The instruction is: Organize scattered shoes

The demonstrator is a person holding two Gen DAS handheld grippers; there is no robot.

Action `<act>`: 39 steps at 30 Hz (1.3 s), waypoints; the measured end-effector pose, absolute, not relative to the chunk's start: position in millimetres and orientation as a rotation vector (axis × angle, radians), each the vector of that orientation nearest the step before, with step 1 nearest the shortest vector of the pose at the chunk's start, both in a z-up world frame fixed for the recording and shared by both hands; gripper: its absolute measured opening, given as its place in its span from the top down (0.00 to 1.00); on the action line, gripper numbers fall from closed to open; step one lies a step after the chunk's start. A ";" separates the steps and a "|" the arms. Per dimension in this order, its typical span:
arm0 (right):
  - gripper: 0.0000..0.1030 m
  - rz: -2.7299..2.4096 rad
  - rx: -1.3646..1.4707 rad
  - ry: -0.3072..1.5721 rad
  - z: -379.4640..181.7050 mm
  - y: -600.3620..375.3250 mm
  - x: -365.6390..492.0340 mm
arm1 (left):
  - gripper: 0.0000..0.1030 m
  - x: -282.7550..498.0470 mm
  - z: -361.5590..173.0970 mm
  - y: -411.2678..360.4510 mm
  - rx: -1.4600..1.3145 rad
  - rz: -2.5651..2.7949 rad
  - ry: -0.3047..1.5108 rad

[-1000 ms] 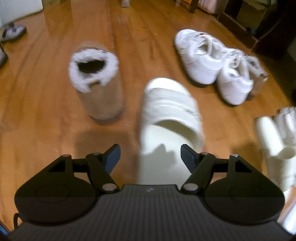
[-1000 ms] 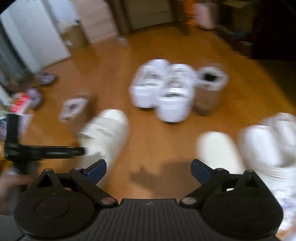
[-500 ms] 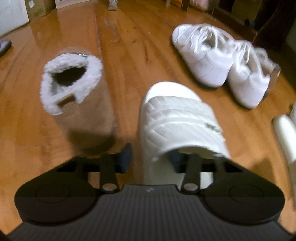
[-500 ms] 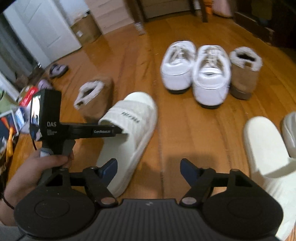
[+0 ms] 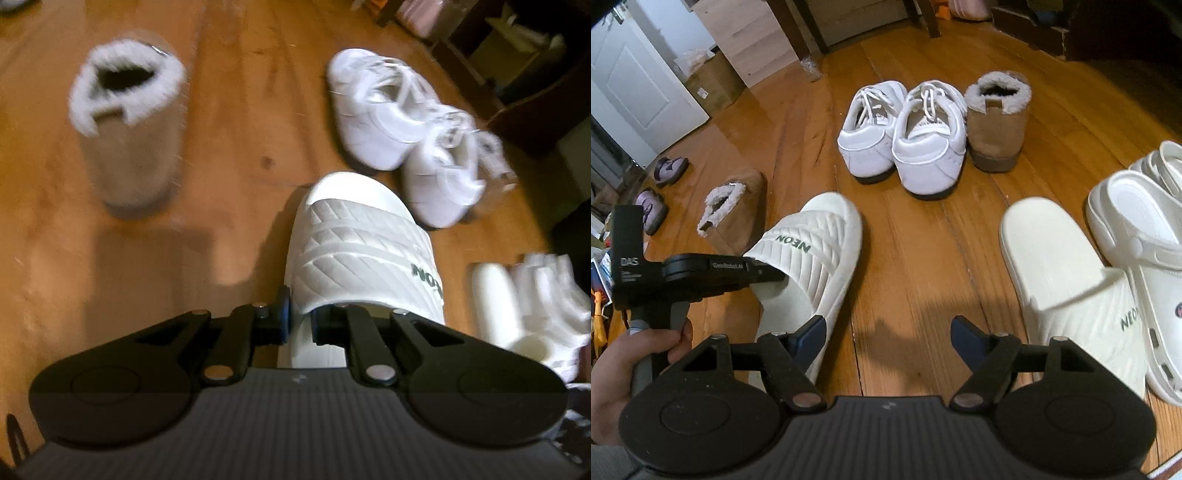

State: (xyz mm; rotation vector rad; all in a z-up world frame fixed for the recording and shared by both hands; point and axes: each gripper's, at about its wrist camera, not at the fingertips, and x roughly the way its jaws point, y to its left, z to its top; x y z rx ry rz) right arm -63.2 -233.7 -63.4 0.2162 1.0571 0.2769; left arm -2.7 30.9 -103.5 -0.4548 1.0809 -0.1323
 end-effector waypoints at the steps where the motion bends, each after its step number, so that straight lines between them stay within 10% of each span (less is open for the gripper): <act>1: 0.27 0.282 0.212 1.061 -63.9 -234.1 -65.0 | 0.90 -4.6 -103.4 25.9 -0.465 -0.138 1.086; 13: 0.23 0.311 0.121 1.077 -80.3 -224.9 -78.0 | 0.84 -31.8 -114.5 -19.8 -0.307 -0.167 1.128; 17: 0.22 0.341 0.090 1.058 -73.4 -220.8 -76.7 | 0.42 -34.3 -106.0 -12.2 -0.328 -0.200 1.221; 21: 0.11 0.520 -0.084 1.016 -45.4 -203.1 -70.6 | 0.27 -54.7 -81.0 8.8 -0.351 -0.269 1.249; 39: 0.27 0.676 -0.608 0.999 -111.0 -133.8 -15.8 | 0.26 -63.5 -83.7 57.5 -0.432 -0.285 1.312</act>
